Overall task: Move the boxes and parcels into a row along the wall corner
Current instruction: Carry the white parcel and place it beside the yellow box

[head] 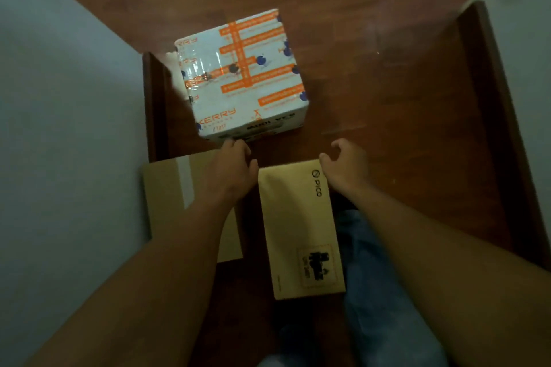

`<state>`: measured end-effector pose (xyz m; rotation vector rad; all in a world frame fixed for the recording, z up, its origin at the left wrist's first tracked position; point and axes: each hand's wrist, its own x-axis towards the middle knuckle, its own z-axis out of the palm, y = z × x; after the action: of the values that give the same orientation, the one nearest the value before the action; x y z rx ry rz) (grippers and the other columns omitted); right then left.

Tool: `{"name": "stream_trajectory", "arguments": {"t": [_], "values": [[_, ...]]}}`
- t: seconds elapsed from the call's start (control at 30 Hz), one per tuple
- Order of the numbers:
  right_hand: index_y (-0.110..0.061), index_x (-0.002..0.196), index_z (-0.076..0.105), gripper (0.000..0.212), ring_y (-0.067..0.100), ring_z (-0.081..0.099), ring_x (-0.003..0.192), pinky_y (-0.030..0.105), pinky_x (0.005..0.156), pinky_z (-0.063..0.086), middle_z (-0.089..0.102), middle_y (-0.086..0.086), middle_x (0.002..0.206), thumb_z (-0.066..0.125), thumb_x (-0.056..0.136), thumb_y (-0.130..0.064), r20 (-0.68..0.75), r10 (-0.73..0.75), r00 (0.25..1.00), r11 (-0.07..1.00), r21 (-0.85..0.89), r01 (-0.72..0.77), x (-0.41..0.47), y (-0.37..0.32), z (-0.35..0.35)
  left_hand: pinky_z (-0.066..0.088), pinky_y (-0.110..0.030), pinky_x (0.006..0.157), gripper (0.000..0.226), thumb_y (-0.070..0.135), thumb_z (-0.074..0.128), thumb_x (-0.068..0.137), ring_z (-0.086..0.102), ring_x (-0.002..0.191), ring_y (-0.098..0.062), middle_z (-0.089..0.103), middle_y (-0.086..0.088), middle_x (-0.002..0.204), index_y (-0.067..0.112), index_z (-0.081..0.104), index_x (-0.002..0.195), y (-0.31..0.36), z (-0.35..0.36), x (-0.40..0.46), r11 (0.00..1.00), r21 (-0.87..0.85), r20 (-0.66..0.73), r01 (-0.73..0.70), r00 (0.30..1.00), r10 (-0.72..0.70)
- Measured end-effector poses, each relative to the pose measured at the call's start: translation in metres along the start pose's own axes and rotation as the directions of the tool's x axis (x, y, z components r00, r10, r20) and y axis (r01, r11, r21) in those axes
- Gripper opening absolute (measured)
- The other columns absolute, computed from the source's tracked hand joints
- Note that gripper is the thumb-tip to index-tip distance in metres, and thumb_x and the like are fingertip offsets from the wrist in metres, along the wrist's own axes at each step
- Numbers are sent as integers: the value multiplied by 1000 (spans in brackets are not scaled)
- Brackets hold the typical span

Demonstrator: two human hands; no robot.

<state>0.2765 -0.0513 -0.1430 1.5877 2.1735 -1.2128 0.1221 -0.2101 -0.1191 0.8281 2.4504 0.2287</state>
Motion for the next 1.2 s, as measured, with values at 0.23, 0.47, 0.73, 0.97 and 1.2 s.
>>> {"name": "stream_trajectory", "arguments": {"t": [0.23,0.47,0.73,0.97,1.2], "values": [[-13,149,37,72,24,44,136,30,94,38,40,7,151,69,91,-42,64,-164,984,986,45,161,116,-73,4,51,-46,98,57,37,73,87,50,125,-30,44,-12,141,14,52,134,-26,-10,104,946,-170,-221,275,925,-309],[-13,161,6,120,28,24,151,50,117,29,18,6,167,79,76,-57,252,-122,960,992,7,124,195,-85,14,39,-62,109,119,51,87,68,39,141,-38,30,-15,155,12,17,155,-50,11,178,597,-546,22,588,723,-691],[-27,129,45,77,19,71,103,47,87,61,67,-2,123,90,68,-35,260,25,965,911,391,-129,236,-65,17,47,-45,95,112,61,91,53,52,125,-24,46,-2,143,20,40,144,-43,45,179,451,-672,223,588,740,-634],[-22,132,52,63,19,72,100,46,87,60,71,-1,117,85,79,-19,204,69,977,886,438,-154,222,-20,-24,58,-41,90,93,58,92,47,72,104,-12,73,8,120,24,59,127,-3,60,166,481,-753,193,449,850,-491],[-21,130,54,55,11,69,93,30,72,57,69,-8,108,82,82,-19,64,145,987,799,581,-155,142,34,-80,53,-24,70,76,36,92,68,71,101,-14,70,5,121,16,53,130,64,50,128,630,-717,143,298,948,-286]]}}
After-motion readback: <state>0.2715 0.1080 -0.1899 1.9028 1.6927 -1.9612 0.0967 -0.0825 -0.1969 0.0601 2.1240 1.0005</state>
